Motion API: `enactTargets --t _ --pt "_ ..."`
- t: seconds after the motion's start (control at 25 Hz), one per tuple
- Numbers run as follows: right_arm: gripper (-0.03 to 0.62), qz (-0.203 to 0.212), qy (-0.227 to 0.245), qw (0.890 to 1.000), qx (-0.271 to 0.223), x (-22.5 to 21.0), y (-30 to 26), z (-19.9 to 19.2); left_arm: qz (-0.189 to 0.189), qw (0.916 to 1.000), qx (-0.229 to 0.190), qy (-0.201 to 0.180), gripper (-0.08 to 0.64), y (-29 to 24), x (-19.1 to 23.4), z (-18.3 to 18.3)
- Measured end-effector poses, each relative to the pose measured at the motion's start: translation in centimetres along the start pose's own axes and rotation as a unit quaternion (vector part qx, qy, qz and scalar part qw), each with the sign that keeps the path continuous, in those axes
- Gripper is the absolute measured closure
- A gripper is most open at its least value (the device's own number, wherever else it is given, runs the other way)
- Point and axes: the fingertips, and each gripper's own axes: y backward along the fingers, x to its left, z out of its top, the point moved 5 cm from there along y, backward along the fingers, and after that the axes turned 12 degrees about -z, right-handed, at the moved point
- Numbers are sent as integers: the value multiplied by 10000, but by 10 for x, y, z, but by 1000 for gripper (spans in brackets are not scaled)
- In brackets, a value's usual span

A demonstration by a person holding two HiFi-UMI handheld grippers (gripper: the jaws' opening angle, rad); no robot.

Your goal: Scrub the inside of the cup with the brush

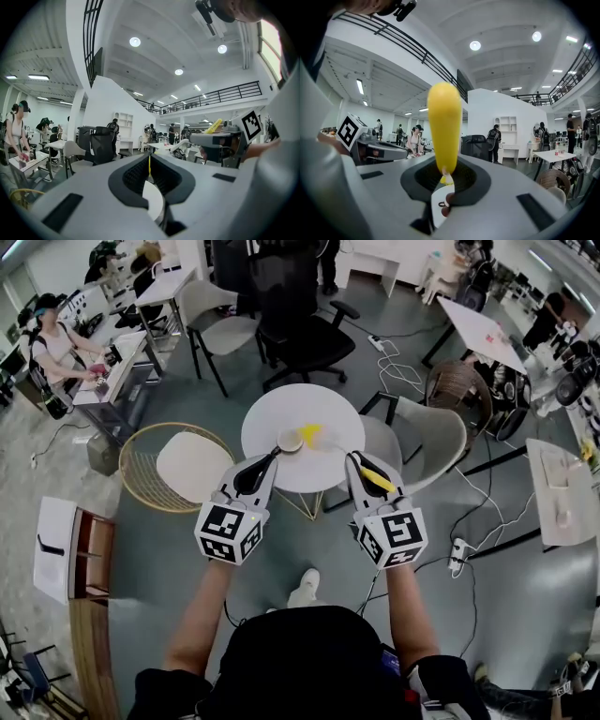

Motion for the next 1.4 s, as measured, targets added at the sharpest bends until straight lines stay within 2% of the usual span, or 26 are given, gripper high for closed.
enactTargets --t 0.56,0.88,1.4 --pt "545 287 -80 9995 90 -49 -35 -18 230 9996 169 76 538 -55 3 -11" --pt "545 460 -147 9988 41 -70 -43 -22 442 9986 264 -117 538 -70 6 -6" --pt "545 680 -139 9975 145 -67 -71 -31 564 9977 380 -61 538 -79 25 -16"
